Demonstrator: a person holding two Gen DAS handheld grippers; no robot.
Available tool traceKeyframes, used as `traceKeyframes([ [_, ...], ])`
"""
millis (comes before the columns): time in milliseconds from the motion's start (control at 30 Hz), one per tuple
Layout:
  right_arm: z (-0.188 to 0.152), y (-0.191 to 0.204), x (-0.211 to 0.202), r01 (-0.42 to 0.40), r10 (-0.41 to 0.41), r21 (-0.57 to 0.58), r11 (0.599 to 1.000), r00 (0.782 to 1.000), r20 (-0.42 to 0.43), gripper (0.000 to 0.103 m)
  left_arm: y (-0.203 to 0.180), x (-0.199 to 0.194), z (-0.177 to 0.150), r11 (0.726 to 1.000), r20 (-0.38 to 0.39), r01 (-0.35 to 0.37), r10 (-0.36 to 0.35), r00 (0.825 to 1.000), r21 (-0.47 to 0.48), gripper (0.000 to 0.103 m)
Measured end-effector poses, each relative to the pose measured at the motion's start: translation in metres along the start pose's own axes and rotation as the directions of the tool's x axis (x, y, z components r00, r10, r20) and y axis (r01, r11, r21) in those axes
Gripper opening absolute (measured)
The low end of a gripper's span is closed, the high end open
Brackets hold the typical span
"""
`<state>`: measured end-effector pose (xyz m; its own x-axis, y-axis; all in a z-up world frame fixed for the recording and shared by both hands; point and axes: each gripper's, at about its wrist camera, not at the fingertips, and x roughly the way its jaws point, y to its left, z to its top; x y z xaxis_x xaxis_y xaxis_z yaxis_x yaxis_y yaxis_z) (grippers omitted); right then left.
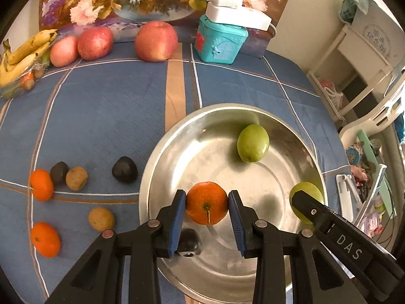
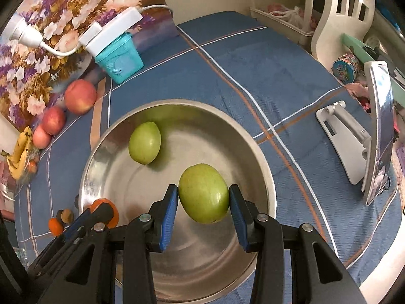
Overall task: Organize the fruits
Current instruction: 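Carry the mango into the steel bowl and open the right tool while the left tool carries the tangerine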
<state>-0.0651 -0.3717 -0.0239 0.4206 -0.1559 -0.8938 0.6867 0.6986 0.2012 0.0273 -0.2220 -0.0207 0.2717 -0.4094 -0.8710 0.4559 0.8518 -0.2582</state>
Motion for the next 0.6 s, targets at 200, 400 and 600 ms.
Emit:
traceKeyframes([
  [200, 0.000, 0.002, -0.003, -0.001, 0.001, -0.004, 1.000, 1.000, 0.007, 0.043, -0.003, 0.000, 0.000, 1.000, -0.002, -0.004, 0.004, 1.000, 0.013, 0.040],
  [400, 0.002, 0.006, -0.012, -0.009, 0.009, -0.016, 1.000, 0.999, 0.034, 0.043, -0.003, -0.006, 0.001, 1.000, 0.010, 0.014, -0.014, 1.000, 0.009, 0.050],
  [600, 0.002, 0.010, -0.019, -0.016, 0.018, -0.028, 0.999, 0.999, 0.040, 0.043, 0.008, -0.014, 0.003, 0.999, -0.002, -0.005, 0.005, 1.000, -0.037, 0.059],
])
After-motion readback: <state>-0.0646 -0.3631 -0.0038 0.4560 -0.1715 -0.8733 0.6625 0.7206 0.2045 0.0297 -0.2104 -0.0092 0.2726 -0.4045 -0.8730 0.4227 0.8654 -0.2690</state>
